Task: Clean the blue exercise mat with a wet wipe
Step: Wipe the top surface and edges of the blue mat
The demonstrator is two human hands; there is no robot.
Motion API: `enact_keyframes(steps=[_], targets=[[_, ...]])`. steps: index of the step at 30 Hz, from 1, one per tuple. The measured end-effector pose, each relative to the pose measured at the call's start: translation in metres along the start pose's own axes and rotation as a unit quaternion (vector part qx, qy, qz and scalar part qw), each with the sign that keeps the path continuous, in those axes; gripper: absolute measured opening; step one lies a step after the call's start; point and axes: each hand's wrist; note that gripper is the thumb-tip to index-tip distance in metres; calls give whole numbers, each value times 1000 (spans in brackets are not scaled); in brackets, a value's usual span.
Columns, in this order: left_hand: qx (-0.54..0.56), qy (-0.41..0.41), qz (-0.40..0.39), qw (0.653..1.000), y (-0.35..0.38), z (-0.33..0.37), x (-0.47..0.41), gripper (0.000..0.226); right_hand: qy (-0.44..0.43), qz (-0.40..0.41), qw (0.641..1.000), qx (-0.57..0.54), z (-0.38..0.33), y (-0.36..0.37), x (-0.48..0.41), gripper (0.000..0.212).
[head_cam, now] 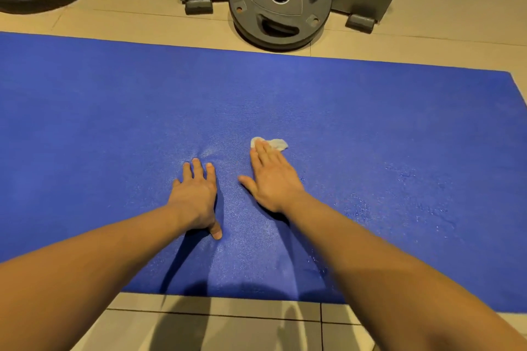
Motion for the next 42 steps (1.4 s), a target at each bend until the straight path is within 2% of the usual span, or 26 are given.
enact_keyframes(steps=[2, 6, 9, 11, 13, 16, 18, 21, 23, 26, 30, 33, 37, 40, 42], targets=[[1, 4, 0, 1000, 1, -2, 0, 170, 6, 29, 999, 19, 33, -2, 24, 87], [1, 7, 4, 1000, 2, -4, -1, 170, 173, 70, 982, 33, 90, -11, 70, 95], [4, 9, 3, 1000, 1, -3, -2, 171, 293, 69, 953, -10, 65, -7, 62, 100], [4, 8, 2, 1000, 1, -2, -2, 172, 318, 74, 944, -42, 29, -2, 50, 103], [3, 7, 2, 1000, 0, -2, -2, 172, 283, 77, 955, -45, -12, 9, 44, 105], [5, 5, -4, 1000, -1, -1, -1, 172, 166, 55, 984, -33, -59, 30, 44, 101], [1, 2, -4, 1000, -1, -1, -2, 172, 75, 23, 997, -17, -53, 31, 47, 95], [-5, 7, -4, 1000, -1, -2, -1, 172, -20, 7, 997, 71, 3, 20, 62, 85], [-4, 11, -3, 1000, 0, -4, -1, 172, 27, 21, 993, 110, 47, 13, 80, 82], [-1, 12, -2, 1000, 0, -4, -2, 171, 176, 43, 978, 105, 84, 3, 106, 89], [1, 11, 0, 1000, 1, -4, -4, 172, 283, 71, 956, 14, 49, 7, 91, 103], [2, 8, -3, 1000, 0, -2, -4, 172, 247, 90, 965, -14, -6, 21, 74, 102], [7, 2, -3, 1000, 1, -2, -5, 173, 102, 37, 994, 10, -58, 43, 77, 94], [5, 4, -9, 1000, -1, -2, -5, 173, -23, 13, 999, 31, -23, 35, 87, 87], [5, 5, -15, 1000, -1, -3, -4, 173, -6, 21, 998, 61, 21, 25, 99, 89]])
Point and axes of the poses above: each hand's wrist, its own x-axis away from the middle knuckle, its own y-axis out of the palm, z = x × y, and after that the axes turned 6 degrees about -x, right-handed
